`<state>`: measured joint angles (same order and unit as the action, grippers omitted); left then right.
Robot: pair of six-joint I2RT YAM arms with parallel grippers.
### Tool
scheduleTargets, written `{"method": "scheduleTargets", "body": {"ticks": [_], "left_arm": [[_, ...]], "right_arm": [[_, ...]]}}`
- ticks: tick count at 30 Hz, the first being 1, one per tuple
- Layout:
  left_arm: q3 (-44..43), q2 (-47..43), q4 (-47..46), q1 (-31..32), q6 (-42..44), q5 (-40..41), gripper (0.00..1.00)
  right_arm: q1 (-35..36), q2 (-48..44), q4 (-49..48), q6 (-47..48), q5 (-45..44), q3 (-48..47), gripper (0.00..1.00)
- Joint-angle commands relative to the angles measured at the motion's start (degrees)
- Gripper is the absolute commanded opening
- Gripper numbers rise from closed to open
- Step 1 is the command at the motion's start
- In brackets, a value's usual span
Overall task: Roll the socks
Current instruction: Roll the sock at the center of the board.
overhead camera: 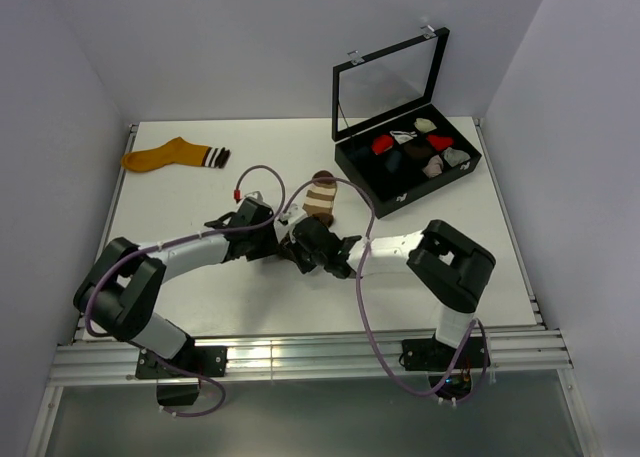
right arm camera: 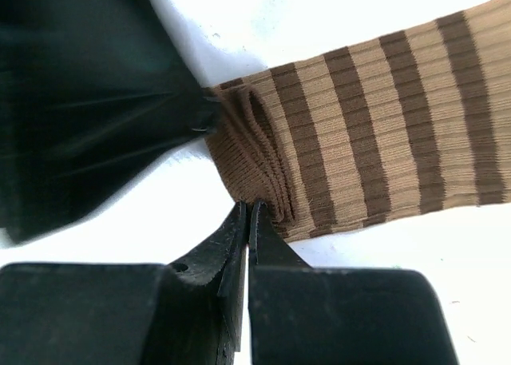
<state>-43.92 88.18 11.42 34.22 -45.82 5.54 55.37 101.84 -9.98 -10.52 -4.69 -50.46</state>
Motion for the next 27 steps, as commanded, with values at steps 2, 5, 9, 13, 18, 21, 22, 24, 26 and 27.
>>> {"method": "scheduleTargets", "body": {"ticks": [2,5,9,13,18,21,22,24,26,27], "left_arm": [[1.2,-6.4,5.7,-0.9,-4.4,6.6,0.56],[1.6,-10.0,6.9,-1.0,-6.6,7.4,0.64],[3.0,-12.9,6.3,-1.0,-10.2,4.7,0.67],[5.2,-12.3,3.0,-0.9,-13.6,-0.9,0.68],[5.6,-9.2,-0.5,-0.6,-16.4,-5.0,0.66],[5.4,-8.0,-2.0,-0.1,-17.1,-6.1,0.66],[5.3,-7.7,-2.4,0.0,-17.2,-6.0,0.65],[5.2,-6.5,-3.3,0.0,-17.5,-5.8,0.64],[5.0,-5.4,-3.9,0.0,-17.5,-6.2,0.62],[4.9,-4.3,-4.1,0.0,-17.5,-6.2,0.61]], "right_arm": [[-3.8,1.0,9.5,-9.7,17.2,-1.9,0.00],[-7.5,1.1,9.5,-15.1,23.8,-2.6,0.00],[-13.2,2.8,7.4,-22.0,36.8,-2.7,0.00],[-16.9,6.0,4.7,-29.3,43.6,-2.1,0.00],[-20.7,8.8,1.2,-33.6,47.0,-1.1,0.00],[-20.9,9.8,2.5,-32.9,47.0,-1.6,0.00],[-21.0,10.2,2.5,-32.8,46.9,-1.6,0.00],[-21.1,10.6,2.4,-32.8,46.7,-1.6,0.00],[-21.2,11.4,2.4,-32.9,46.9,-1.8,0.00],[-21.3,11.5,2.2,-32.9,46.9,-1.8,0.00]]}}
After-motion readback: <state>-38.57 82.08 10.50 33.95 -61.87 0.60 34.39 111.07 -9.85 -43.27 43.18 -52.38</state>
